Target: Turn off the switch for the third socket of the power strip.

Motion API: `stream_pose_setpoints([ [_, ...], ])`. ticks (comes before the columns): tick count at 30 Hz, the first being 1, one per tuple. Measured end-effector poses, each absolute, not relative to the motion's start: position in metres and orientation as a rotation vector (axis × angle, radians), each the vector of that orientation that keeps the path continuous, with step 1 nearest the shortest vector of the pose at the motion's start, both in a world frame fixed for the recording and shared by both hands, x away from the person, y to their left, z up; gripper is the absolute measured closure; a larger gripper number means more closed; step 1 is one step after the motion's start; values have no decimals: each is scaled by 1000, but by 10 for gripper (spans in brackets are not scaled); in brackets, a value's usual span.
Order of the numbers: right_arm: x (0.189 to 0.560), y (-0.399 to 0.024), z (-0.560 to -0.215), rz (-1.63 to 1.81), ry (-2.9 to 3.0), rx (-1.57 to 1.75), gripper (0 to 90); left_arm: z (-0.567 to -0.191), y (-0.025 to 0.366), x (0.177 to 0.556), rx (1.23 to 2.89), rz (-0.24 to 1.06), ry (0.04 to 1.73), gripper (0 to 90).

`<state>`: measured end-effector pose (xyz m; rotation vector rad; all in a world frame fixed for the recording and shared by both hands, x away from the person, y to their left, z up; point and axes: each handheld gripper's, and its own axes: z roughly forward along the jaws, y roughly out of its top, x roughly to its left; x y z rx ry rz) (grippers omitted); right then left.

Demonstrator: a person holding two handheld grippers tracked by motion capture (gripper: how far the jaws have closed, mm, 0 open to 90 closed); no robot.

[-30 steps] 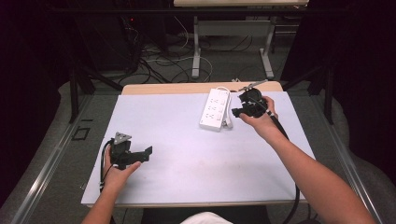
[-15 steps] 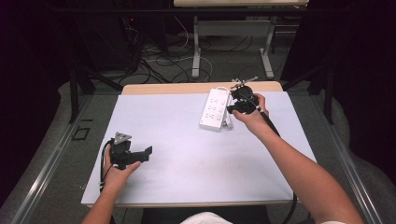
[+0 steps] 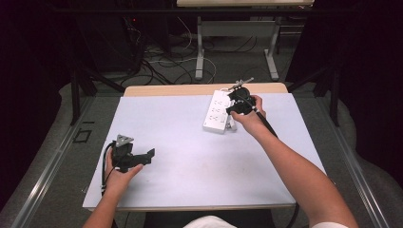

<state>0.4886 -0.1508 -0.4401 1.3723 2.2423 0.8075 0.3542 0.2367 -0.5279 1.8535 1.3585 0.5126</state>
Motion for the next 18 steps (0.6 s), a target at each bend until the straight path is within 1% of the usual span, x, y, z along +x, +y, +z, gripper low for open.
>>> stream_pose_setpoints([
  [7,496,-143,-445,803,2250,1391,701,-528,237,354,1847,517,1356,18],
  [18,507,-139,-458,808,2265,1422,716,-528,238,354,1848,518,1359,18],
])
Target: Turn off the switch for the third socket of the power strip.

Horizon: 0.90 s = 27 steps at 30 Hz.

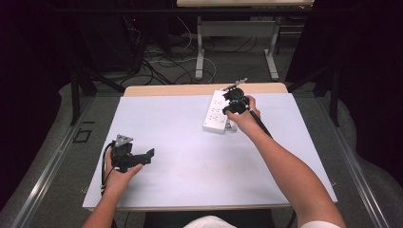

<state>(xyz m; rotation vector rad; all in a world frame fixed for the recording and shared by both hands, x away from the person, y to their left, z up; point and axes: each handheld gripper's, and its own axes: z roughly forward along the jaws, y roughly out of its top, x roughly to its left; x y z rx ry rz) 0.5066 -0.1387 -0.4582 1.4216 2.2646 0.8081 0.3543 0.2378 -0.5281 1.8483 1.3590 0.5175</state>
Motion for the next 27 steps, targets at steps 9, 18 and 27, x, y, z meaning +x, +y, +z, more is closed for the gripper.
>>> stream_pose_setpoints([
  [9,515,-137,-470,769,2282,1453,744,-528,238,354,1851,515,1357,18],
  [18,522,-135,-482,727,2316,1487,816,-528,239,354,1855,507,1360,23],
  [27,530,-135,-494,710,2330,1530,855,-529,239,354,1849,508,1361,23],
])
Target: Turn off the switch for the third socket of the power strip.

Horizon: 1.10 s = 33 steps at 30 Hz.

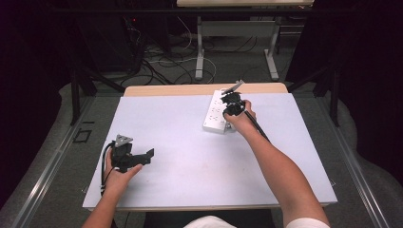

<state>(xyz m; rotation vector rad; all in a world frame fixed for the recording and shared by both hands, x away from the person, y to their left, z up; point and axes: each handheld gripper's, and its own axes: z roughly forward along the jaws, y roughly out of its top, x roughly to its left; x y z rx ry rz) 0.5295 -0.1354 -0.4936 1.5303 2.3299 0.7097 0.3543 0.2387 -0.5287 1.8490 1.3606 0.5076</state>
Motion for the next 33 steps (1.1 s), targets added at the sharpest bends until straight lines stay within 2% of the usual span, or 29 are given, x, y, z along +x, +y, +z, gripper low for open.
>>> stream_pose_setpoints([
  [7,533,-135,-501,714,2325,1549,895,-529,239,354,1849,507,1360,23],
  [33,535,-122,-513,704,2361,1533,860,-530,238,355,1850,506,1357,25],
])
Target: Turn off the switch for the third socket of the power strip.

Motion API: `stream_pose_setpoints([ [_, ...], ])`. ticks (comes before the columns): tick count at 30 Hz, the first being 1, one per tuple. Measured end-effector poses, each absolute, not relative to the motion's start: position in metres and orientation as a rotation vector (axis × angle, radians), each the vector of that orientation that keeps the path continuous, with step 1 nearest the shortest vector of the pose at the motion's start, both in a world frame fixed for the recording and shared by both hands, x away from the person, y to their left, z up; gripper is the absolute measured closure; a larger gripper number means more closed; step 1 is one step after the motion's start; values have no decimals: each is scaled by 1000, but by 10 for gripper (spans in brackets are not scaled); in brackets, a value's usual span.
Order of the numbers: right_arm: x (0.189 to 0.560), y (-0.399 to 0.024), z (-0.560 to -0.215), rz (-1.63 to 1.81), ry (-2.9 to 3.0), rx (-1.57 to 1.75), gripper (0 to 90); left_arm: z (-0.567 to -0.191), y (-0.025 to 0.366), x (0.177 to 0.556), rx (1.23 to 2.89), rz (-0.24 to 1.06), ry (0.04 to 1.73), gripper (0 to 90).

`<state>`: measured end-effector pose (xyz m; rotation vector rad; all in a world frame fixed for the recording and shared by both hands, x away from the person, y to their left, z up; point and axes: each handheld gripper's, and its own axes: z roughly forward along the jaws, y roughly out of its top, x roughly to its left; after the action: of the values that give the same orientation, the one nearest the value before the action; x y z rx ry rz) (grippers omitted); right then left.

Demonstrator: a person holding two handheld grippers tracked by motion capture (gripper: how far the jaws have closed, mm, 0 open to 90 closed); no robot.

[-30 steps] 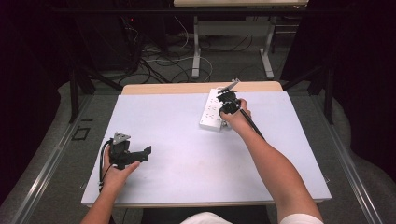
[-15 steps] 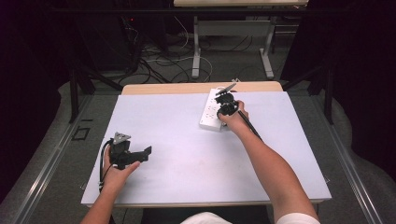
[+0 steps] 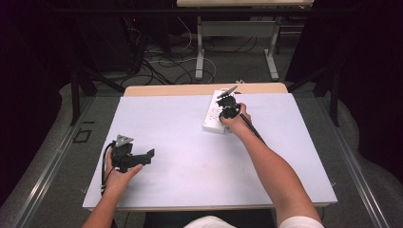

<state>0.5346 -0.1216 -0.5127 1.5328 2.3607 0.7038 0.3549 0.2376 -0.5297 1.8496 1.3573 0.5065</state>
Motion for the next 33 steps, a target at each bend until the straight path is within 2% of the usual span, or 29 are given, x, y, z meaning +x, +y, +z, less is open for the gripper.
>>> stream_pose_setpoints([
  [26,533,-121,-514,710,2354,1515,860,-530,237,355,1852,504,1358,27],
  [33,533,-121,-514,658,2380,1506,884,-530,237,355,1856,505,1355,27],
])
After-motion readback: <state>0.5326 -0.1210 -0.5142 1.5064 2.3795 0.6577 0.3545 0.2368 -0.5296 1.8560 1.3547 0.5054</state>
